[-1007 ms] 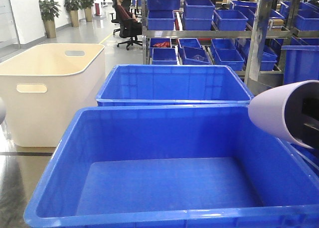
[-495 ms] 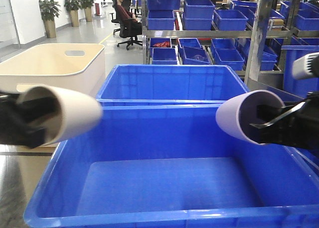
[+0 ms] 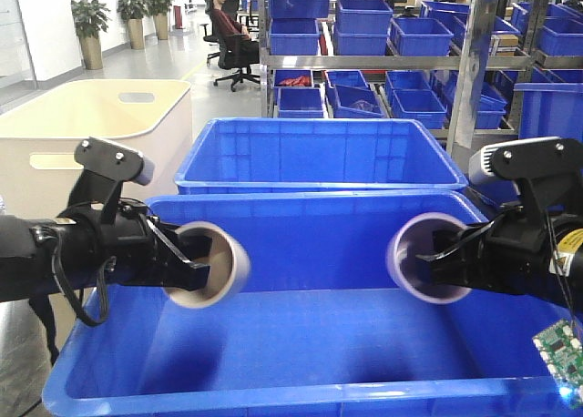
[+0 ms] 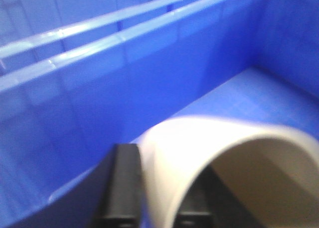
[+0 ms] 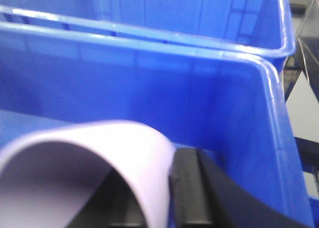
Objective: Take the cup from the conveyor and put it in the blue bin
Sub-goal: 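Extend both grippers with the cups over the blue bin, then open both grippers to drop the cups into the blue bin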
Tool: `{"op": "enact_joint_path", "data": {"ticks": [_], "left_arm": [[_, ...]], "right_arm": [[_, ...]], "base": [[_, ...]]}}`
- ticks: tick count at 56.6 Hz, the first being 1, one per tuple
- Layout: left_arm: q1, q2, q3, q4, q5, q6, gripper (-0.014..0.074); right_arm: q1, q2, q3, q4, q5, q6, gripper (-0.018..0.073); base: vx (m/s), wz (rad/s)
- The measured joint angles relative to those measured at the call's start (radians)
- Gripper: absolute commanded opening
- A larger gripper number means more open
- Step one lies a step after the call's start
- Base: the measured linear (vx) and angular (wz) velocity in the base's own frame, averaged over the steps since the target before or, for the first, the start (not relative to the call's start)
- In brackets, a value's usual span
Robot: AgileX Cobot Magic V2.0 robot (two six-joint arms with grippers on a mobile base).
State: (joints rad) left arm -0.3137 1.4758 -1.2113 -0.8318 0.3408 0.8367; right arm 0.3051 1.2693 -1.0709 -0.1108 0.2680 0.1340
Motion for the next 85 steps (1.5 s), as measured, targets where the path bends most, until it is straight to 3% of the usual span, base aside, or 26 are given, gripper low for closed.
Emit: {"op": "enact_joint_path", "data": {"ticks": [8, 18, 26, 43, 48, 85], "left_arm": [[0.000, 0.005, 0.000, 0.000, -0.007, 0.000, 0.0526], [0.000, -0.028, 0.000, -0.001, -0.015, 0.000, 0.0489], [0.000, -0.130, 0.000, -0.001, -0.021, -0.002, 0.0384], [0.000, -0.398, 0.008, 0.009, 0.040, 0.000, 0.0064], [0.000, -0.459, 0.040, 0.018, 0.031, 0.000, -0.0010], [0.000, -0.525, 0.072, 0.034, 0.026, 0.000, -0.0008]], "right_arm": [[0.000, 0.002, 0.000, 0.000, -0.005, 0.000, 0.0485], [0.000, -0.019, 0.000, 0.000, -0.013, 0.000, 0.0503], [0.000, -0.092, 0.000, 0.000, -0.016, 0.000, 0.0400], [0.000, -0.271, 0.000, 0.000, 0.033, 0.000, -0.0017], [0.000, -0.296, 0.000, 0.000, 0.034, 0.000, -0.0015], [0.000, -0.301, 0.000, 0.000, 0.041, 0.000, -0.0012]], "base": [[0.00, 0.00], [0.00, 0.00], [0.00, 0.00], [0.00, 0.00], [0.00, 0.00], [0.00, 0.00]]}}
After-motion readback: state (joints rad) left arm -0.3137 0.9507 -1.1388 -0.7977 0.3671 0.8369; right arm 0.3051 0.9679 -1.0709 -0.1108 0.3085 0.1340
